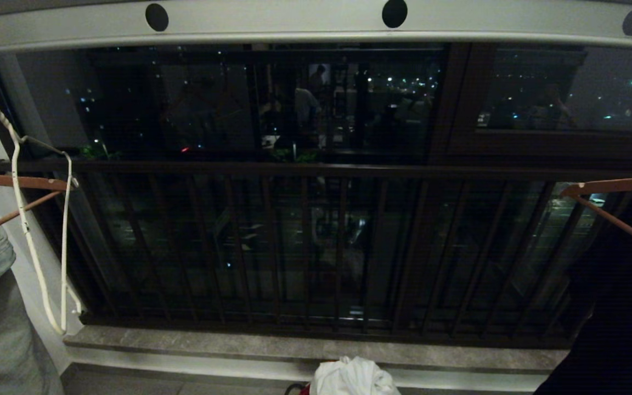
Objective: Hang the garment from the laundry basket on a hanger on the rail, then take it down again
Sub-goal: Pick up the clothes rack on the clothesline
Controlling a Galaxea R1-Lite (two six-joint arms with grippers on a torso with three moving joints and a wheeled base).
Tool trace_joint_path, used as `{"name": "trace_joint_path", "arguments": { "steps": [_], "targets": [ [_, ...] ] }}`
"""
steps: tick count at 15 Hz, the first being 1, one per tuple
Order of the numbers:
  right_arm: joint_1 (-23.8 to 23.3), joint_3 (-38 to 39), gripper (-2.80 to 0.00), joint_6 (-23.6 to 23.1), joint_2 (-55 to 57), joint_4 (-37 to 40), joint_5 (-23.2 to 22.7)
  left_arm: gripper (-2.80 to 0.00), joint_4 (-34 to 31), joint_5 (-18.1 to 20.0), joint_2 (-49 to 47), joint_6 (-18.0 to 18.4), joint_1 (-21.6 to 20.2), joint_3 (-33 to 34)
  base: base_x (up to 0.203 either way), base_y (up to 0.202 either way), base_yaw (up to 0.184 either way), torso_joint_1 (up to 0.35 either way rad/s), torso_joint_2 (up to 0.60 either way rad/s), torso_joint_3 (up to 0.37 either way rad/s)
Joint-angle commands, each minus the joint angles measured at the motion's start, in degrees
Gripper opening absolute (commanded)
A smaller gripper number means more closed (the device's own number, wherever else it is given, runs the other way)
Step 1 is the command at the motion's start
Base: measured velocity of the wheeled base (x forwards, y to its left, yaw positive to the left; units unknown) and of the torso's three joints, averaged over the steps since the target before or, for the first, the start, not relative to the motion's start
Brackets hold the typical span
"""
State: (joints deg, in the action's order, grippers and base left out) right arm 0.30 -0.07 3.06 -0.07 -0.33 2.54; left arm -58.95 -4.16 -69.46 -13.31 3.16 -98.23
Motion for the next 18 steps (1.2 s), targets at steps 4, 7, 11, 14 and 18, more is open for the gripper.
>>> {"name": "trace_joint_path", "arguments": {
  "steps": [4,7,11,14,18],
  "targets": [
    [0.0,0.0,-2.8,0.0,0.1,0.0,0.0,0.0,2.8,-0.2,-3.2,0.0,0.0,3.4,0.0,0.0,0.0,0.0,0.0,0.0],
    [0.0,0.0,-2.8,0.0,0.1,0.0,0.0,0.0,8.7,-2.4,-4.5,0.3,0.0,7.3,0.0,0.0,0.0,0.0,0.0,0.0],
    [0.0,0.0,-2.8,0.0,0.1,0.0,0.0,0.0,12.1,-1.7,-5.0,0.4,2.1,10.6,0.0,0.0,0.0,0.0,0.0,0.0],
    [0.0,0.0,-2.8,0.0,0.1,0.0,0.0,0.0,19.4,-1.6,-5.5,0.4,3.7,14.5,0.0,0.0,0.0,0.0,0.0,0.0],
    [0.0,0.0,-2.8,0.0,0.1,0.0,0.0,0.0,19.9,-1.7,-6.1,0.3,3.8,14.9,0.0,0.0,0.0,0.0,0.0,0.0]
  ]
}}
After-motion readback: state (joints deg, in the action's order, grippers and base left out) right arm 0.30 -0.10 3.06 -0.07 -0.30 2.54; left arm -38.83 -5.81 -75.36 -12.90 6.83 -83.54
